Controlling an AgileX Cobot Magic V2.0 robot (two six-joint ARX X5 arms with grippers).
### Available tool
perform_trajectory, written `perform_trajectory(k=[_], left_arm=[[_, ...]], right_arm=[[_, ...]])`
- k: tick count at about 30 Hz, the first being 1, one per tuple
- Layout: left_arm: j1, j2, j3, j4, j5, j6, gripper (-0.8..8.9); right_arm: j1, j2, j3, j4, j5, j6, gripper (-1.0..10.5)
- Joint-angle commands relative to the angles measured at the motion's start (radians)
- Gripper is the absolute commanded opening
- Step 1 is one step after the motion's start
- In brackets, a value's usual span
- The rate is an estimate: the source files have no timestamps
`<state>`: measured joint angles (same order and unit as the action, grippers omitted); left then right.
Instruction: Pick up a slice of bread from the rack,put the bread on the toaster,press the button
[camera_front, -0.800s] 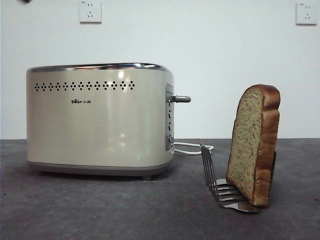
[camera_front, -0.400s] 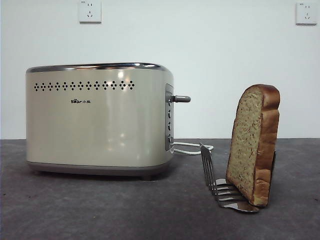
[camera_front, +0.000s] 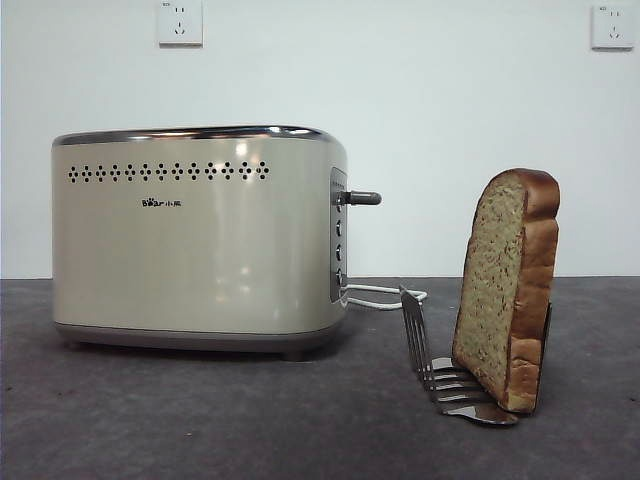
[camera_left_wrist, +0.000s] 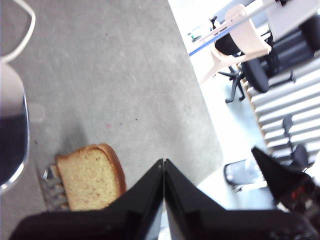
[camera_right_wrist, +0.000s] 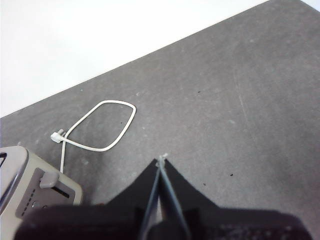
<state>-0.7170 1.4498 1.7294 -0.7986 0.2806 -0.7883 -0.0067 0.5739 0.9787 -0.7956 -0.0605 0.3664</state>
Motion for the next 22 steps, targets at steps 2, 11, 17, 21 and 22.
perform_trajectory(k=[2, 11, 17, 21, 22], left_arm=[[-0.029, 0.037, 0.001, 0.004, -0.046, -0.192, 1.36], [-0.109, 0.170, 0.002, -0.079, -0.045, -0.304, 3.29], [-0.152, 0.233, 0.018, -0.143, -0.046, -0.280, 3.88], [-0.186, 0.283, 0.080, -0.216, -0.081, -0.256, 3.88], [-0.195, 0.306, 0.117, -0.245, -0.100, -0.243, 3.88]], right_arm=[[0.000, -0.001, 0.043, -0.050, 0.000, -0.018, 0.0], [0.000, 0.006, 0.130, -0.133, 0.000, -0.084, 0.0], [0.000, 0.006, 0.150, -0.179, -0.002, -0.084, 0.0], [0.000, 0.006, 0.150, -0.199, -0.004, -0.084, 0.0], [0.000, 0.006, 0.150, -0.201, -0.003, -0.084, 0.0]])
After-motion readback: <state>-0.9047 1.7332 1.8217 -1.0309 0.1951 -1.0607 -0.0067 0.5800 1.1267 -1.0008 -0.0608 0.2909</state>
